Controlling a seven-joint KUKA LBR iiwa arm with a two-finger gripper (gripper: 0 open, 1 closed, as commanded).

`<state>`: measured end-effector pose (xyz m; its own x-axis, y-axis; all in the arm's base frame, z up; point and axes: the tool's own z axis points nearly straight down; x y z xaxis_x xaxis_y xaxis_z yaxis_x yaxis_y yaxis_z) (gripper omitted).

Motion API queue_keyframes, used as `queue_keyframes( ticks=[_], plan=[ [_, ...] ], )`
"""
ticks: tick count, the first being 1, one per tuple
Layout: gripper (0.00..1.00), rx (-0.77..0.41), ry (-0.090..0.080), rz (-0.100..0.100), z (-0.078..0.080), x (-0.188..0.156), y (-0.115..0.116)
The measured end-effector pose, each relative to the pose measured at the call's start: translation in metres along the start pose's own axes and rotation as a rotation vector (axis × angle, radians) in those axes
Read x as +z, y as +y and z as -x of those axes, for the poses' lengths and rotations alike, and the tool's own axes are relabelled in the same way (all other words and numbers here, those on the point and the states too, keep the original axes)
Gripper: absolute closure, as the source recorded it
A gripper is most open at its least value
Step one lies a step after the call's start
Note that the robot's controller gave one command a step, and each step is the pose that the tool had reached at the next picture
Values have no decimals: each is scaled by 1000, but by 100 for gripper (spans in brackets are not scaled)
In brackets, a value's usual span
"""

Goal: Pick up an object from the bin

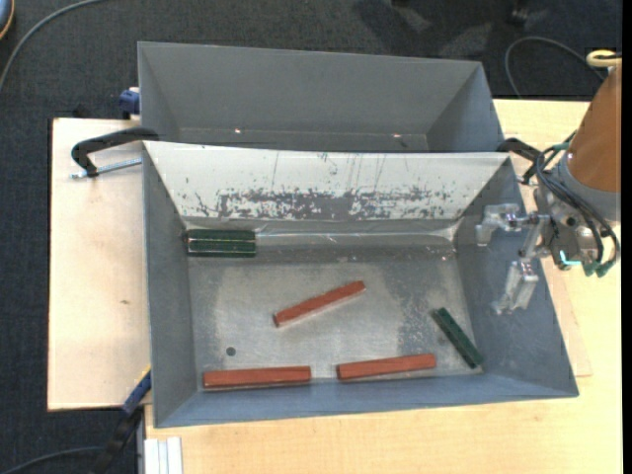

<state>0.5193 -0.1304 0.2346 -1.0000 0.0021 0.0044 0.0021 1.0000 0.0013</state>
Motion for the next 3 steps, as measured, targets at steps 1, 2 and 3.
queue_keyframes(
  ticks=[1,2,3],
  plan=[
    [0,326,-1,2,6,71,43],
    [0,343,2,4,23,150,127],
    [0,290,-6,5,29,165,202]
  ],
)
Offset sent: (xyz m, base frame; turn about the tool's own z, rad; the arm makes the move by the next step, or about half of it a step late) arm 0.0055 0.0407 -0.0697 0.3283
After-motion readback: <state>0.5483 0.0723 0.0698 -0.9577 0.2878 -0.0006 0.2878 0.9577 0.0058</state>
